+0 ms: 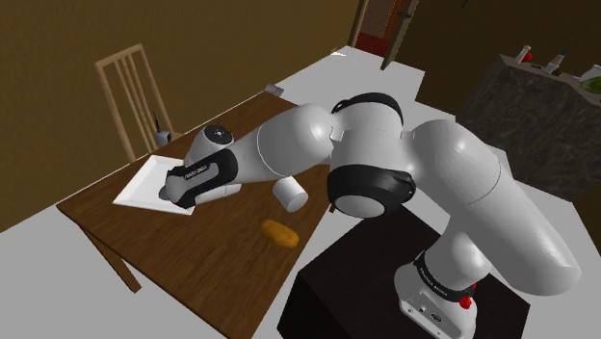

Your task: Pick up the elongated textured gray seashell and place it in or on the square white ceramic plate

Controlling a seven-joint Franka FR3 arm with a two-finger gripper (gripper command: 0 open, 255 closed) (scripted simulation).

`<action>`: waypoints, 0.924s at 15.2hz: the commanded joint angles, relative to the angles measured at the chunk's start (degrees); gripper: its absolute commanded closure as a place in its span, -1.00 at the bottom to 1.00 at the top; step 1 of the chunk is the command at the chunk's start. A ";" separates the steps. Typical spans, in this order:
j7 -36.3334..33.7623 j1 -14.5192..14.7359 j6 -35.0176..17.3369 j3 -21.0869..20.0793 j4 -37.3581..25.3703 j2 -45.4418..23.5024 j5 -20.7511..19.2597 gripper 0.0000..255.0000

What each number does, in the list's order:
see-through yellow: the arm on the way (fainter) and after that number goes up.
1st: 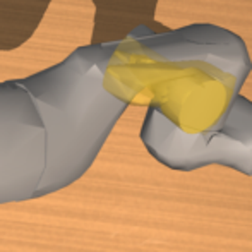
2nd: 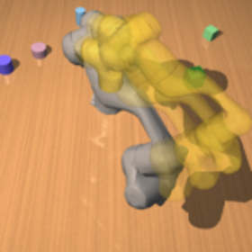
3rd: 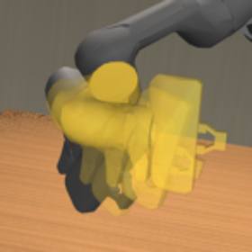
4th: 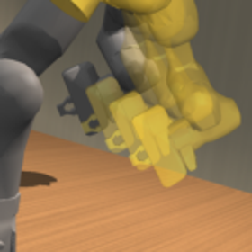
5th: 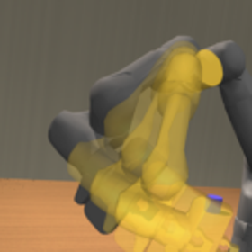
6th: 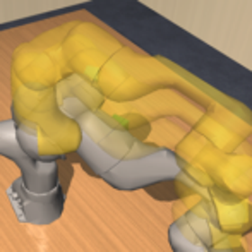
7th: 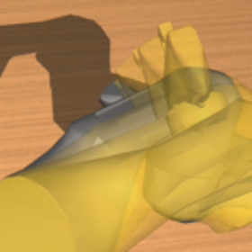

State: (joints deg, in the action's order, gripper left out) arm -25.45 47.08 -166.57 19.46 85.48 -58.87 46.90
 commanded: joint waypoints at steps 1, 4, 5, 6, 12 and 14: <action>-0.05 -1.02 -0.31 -0.19 -0.85 -2.60 0.15 1.00; -0.08 -1.05 -0.33 -0.22 -0.84 -2.59 0.09 1.00; -0.10 -1.06 -0.34 -0.24 -0.84 -2.58 0.06 1.00; -0.11 -1.07 -0.35 -0.26 -0.83 -2.58 0.03 1.00; -0.76 -1.19 0.00 -0.10 -2.36 -3.78 -0.30 -1.00; -1.43 -1.24 0.48 0.16 -3.90 -4.96 -0.58 -1.00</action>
State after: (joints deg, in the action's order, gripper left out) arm -26.41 46.20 -166.72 19.24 81.85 -62.55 46.48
